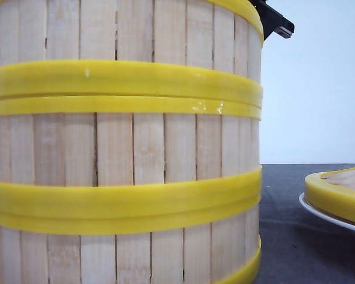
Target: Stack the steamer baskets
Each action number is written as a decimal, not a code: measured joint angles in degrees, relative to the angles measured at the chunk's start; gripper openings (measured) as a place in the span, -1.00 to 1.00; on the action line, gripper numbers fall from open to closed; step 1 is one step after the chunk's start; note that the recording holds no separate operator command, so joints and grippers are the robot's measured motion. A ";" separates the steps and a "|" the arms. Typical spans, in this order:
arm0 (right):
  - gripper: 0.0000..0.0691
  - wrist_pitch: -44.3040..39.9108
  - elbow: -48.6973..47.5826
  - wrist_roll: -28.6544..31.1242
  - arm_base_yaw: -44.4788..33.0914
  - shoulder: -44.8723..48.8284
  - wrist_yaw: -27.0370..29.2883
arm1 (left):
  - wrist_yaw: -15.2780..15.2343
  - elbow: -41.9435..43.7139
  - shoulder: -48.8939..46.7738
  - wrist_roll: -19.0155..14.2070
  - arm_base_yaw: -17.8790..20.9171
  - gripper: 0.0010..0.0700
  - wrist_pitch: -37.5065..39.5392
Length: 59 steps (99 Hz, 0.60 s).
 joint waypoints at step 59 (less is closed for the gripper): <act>0.18 0.00 18.78 -1.75 -4.20 -6.49 11.41 | -0.04 0.00 0.00 0.00 -0.02 0.34 1.44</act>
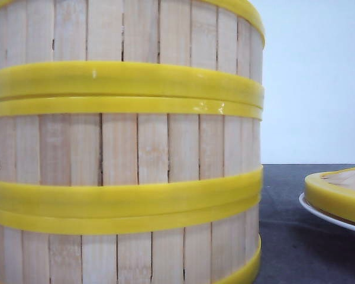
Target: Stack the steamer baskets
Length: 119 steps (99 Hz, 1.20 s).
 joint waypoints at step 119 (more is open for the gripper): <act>-0.21 10.27 -62.23 1.20 -14.78 -18.58 -4.02 | 0.00 -0.11 1.16 0.00 0.00 0.34 1.57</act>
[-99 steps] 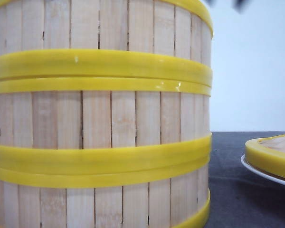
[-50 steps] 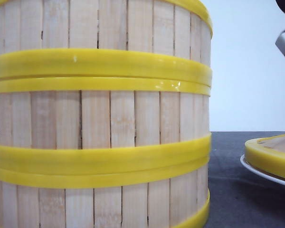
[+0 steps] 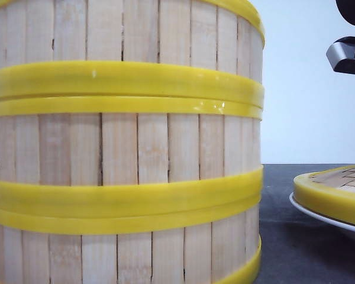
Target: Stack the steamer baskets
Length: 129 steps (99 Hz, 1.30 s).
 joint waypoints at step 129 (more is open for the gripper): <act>-0.41 -0.26 4.26 0.17 0.02 -0.74 1.42 | 0.00 0.00 0.00 0.00 0.00 0.34 0.00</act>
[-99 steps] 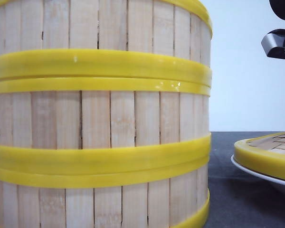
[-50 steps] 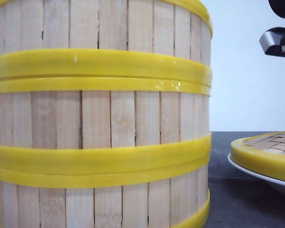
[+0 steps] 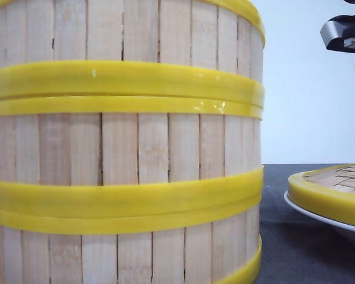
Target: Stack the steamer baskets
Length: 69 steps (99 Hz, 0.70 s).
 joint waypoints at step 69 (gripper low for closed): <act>-0.41 -0.42 -0.04 -0.17 0.04 5.44 -1.84 | 0.02 0.00 0.00 0.00 0.00 0.34 -0.26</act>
